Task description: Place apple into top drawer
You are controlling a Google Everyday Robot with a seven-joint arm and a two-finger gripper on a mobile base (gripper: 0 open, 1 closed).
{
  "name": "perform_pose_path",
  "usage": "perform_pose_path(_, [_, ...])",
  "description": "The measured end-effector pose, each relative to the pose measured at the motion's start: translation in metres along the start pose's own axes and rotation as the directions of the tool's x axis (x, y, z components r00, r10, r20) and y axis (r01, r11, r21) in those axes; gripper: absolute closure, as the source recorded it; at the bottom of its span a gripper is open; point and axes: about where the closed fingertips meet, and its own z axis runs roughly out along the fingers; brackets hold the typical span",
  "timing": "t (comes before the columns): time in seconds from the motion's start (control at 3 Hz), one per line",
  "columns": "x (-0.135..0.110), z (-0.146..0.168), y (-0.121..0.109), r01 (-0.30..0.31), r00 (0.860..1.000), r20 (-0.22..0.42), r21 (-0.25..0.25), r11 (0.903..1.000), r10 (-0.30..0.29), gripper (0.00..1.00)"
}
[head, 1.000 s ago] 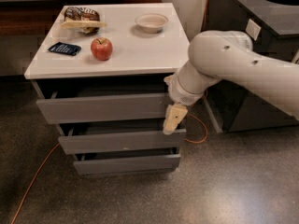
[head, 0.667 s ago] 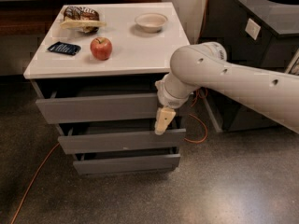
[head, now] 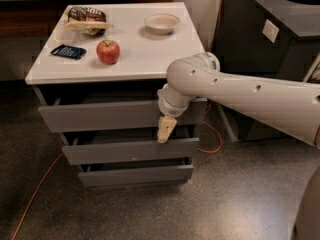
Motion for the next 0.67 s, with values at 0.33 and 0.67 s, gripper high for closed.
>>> perform_pose_path(0.33, [-0.002,0.022,-0.011,0.023,1.000,-0.006,0.000,0.9997,-0.023,0.00])
perform_pose_path(0.67, [-0.003,0.042,-0.023,0.024,1.000,0.007,-0.011,0.9997,-0.024,0.00])
